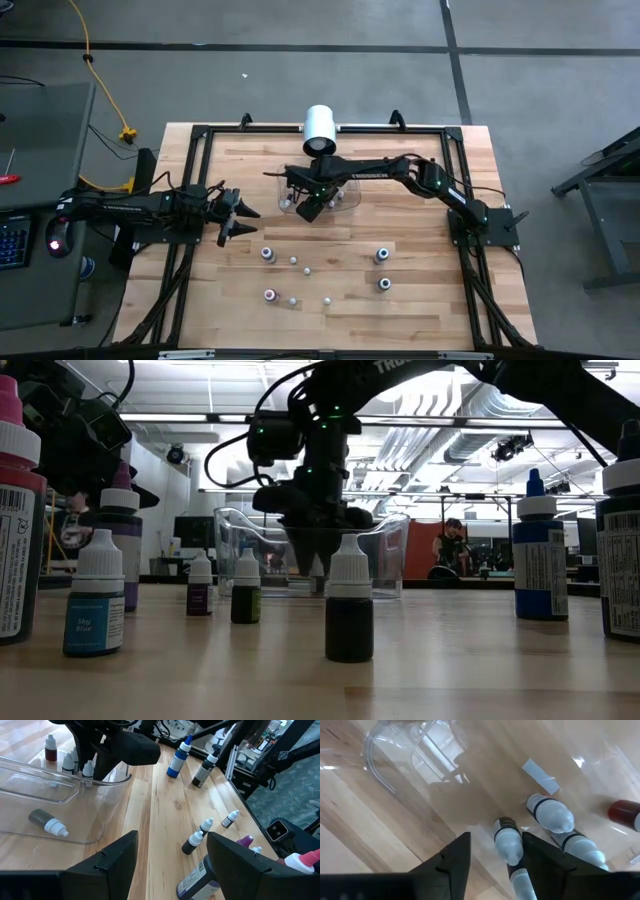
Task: Pick & Place food coloring
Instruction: Put the small black food coloring bottle into the transparent bin, then put the small red food coloring bottle into the transparent bin
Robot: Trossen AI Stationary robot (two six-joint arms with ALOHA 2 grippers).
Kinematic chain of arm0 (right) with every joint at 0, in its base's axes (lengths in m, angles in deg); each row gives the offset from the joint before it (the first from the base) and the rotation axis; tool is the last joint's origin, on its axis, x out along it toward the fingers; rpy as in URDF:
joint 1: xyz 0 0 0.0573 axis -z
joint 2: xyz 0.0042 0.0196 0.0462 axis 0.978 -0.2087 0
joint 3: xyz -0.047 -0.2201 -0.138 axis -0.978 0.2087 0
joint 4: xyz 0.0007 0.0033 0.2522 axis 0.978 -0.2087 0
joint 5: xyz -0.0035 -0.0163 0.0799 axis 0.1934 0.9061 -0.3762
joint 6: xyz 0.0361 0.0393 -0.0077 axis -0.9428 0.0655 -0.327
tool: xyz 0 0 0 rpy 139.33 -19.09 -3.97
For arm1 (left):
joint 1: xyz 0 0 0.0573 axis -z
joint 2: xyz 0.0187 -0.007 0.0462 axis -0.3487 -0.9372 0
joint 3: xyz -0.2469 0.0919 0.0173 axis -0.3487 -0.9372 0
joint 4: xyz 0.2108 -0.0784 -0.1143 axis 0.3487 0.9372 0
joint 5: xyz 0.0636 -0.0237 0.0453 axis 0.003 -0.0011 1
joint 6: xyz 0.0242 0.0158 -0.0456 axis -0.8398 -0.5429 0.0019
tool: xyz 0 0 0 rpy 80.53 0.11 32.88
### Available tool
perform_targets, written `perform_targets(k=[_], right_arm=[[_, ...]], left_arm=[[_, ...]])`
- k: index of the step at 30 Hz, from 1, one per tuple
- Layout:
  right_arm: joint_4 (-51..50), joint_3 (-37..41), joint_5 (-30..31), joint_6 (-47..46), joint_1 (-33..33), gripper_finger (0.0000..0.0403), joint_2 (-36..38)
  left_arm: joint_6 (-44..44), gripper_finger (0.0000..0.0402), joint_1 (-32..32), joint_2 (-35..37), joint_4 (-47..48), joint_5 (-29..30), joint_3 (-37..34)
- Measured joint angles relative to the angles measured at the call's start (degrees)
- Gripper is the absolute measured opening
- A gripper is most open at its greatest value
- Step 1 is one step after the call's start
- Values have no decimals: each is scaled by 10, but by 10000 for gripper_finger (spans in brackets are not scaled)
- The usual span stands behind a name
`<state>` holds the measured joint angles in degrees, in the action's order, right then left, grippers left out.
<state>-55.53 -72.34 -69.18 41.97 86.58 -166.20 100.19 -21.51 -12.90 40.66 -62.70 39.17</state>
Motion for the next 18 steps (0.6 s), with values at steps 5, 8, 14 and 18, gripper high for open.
perform_targets(k=[5, 8, 14, 18], right_arm=[[0, 0, -1, -2, -2, 172, 3], [-7, -2, 1, -2, -2, 172, 10], [-18, -3, 10, -2, -4, 172, 31], [-27, -3, 11, -2, -6, 172, 54]], left_arm=[[0, 234, 0, 0, 0, 0, 0], [0, 234, 0, 0, 0, 0, 0], [0, 234, 0, 0, 0, 0, 0], [0, 234, 0, 0, 0, 0, 0]])
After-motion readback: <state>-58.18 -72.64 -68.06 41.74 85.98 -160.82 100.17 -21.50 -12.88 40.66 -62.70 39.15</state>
